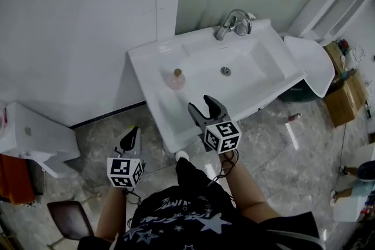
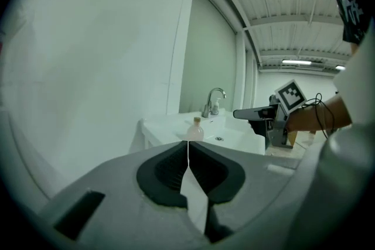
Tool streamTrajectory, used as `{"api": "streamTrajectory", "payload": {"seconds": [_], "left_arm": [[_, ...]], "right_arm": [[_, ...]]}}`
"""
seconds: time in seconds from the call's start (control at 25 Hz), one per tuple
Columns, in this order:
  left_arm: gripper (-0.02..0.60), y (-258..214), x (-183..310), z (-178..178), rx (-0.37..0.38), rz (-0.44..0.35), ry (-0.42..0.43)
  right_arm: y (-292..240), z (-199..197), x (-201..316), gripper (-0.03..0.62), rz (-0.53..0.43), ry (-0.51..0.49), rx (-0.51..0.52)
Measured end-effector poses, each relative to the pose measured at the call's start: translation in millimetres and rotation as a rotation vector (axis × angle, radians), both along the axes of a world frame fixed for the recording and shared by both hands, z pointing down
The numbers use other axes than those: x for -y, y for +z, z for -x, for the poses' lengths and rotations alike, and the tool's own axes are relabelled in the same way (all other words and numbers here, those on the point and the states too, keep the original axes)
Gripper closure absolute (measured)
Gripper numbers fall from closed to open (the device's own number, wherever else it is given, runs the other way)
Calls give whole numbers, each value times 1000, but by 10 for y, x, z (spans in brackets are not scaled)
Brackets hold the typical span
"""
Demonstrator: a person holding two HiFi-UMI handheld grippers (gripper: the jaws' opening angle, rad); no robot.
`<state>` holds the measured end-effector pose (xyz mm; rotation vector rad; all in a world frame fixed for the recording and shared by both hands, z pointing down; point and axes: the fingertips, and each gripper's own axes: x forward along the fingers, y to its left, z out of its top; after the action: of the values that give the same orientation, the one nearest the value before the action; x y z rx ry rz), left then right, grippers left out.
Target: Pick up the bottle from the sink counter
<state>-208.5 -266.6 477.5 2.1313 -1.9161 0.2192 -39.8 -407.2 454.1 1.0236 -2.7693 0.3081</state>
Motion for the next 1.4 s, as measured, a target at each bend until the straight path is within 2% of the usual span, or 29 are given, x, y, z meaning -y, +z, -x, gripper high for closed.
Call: {"api": "streamTrajectory", "payload": {"seconds": [0.2,0.52,0.84,1.16,1.4], "left_arm": [[560,9,409,25,7,30,-59],[560,119,719,88,-2,82,-145],[560,231,801,180,-9,118,-226],[560,325,820,171,-19,141,-263],[560,331,752,205,-22,132,-296]], "right_arm": [[137,302,545,341,21,-96,-35],[527,828,1027,345,70,-220,-105],[761,1097,1283,352,64,-240,-136],[797,1222,1333,442,-43,-277,-191],[792,1229,1337,456,-50,-266,-188]]}}
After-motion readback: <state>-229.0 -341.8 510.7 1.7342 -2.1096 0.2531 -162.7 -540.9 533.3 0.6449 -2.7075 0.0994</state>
